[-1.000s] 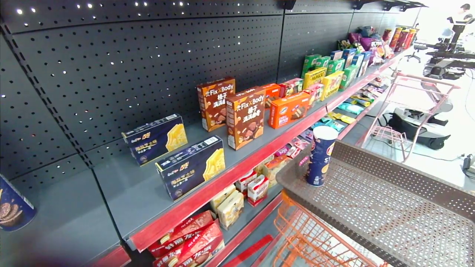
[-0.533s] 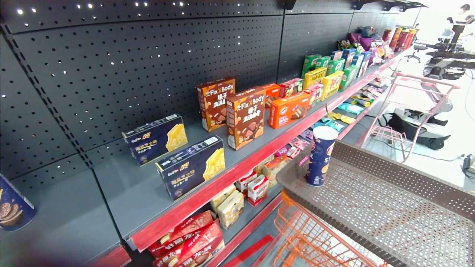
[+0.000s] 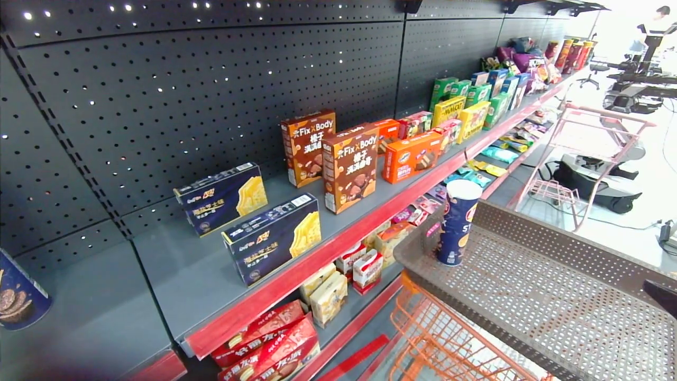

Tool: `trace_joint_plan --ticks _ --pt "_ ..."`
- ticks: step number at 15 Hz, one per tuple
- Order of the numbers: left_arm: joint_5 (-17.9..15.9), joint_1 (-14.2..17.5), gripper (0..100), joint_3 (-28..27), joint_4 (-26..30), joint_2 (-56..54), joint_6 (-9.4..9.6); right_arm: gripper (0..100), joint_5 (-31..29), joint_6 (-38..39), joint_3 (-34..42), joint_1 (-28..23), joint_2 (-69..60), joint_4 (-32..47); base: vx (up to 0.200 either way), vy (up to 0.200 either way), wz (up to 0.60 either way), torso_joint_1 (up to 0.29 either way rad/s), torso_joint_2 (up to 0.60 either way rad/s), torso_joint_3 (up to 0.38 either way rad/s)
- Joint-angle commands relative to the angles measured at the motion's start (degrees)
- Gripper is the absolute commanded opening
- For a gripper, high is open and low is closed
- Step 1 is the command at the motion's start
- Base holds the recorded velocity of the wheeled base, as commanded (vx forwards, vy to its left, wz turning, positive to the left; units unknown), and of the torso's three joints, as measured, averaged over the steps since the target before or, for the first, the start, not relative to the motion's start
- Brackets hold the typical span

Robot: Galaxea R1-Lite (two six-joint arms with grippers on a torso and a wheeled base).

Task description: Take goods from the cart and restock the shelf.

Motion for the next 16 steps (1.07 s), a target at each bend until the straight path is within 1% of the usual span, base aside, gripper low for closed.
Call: trace_joint_plan --ticks 1,2,3,4,5,6,8,9,10,11,12,14,16 --pt "0.1 0.0 100 0.0 0.0 0.1 -0.08 100 3.6 -4.8 -2.8 -5.2 14.9 -4.0 0.0 0.0 0.0 0.0 0.0 0.0" --pt "0.0 0.0 100 0.0 0.0 0.1 0.01 100 3.7 -4.5 -3.6 -4.9 19.8 -7.2 0.0 0.0 0.0 0.0 0.0 0.0" --pt "0.0 0.0 100 0.0 0.0 0.1 -0.08 100 4.3 -4.3 -4.1 -4.8 24.2 -12.4 0.0 0.0 0.0 0.0 0.0 0.0" --pt "0.0 0.0 100 0.0 0.0 0.1 0.01 100 5.2 -4.3 -4.6 -4.8 26.0 -14.7 0.0 0.0 0.0 0.0 0.0 0.0" --pt "0.0 0.0 100 0.0 0.0 0.1 0.01 100 12.5 -4.5 -6.1 -4.6 30.3 -19.0 0.0 0.0 0.0 0.0 0.0 0.0" --pt "0.0 0.0 100 0.0 0.0 0.1 0.01 100 16.2 -4.8 -6.5 -4.6 31.7 -21.1 0.0 0.0 0.0 0.0 0.0 0.0" --pt "0.0 0.0 100 0.0 0.0 0.1 0.01 100 17.2 -5.0 -5.9 -2.6 34.5 -26.0 0.0 0.0 0.0 0.0 0.0 0.0" --pt "0.0 0.1 100 0.0 0.0 0.1 0.01 100 17.4 -5.0 -5.5 -2.2 36.8 -30.2 0.0 0.0 0.0 0.0 0.0 0.0" --pt "0.0 0.0 100 0.0 0.0 0.1 0.01 100 18.0 -5.0 -5.5 -2.1 38.4 -32.6 0.0 0.0 0.0 0.0 0.0 0.0" --pt "0.0 0.0 100 0.0 0.0 0.1 0.01 100 20.3 -5.1 -5.5 -2.1 40.5 -35.7 0.0 0.0 0.0 0.0 0.0 0.0" --pt "0.0 0.0 100 0.0 0.0 0.1 0.01 100 24.5 -6.6 -5.6 -2.3 44.0 -39.5 0.0 0.0 0.0 0.0 0.0 0.0" --pt "0.0 0.0 100 0.0 0.0 0.1 0.01 100 27.9 -8.0 -7.0 -1.9 48.2 -41.3 0.0 0.0 0.0 0.0 0.0 0.0" --pt "0.0 0.1 100 0.0 0.0 0.1 0.01 100 33.8 -8.4 -10.0 -1.7 51.0 -41.9 0.0 0.0 0.0 0.0 0.0 0.0"
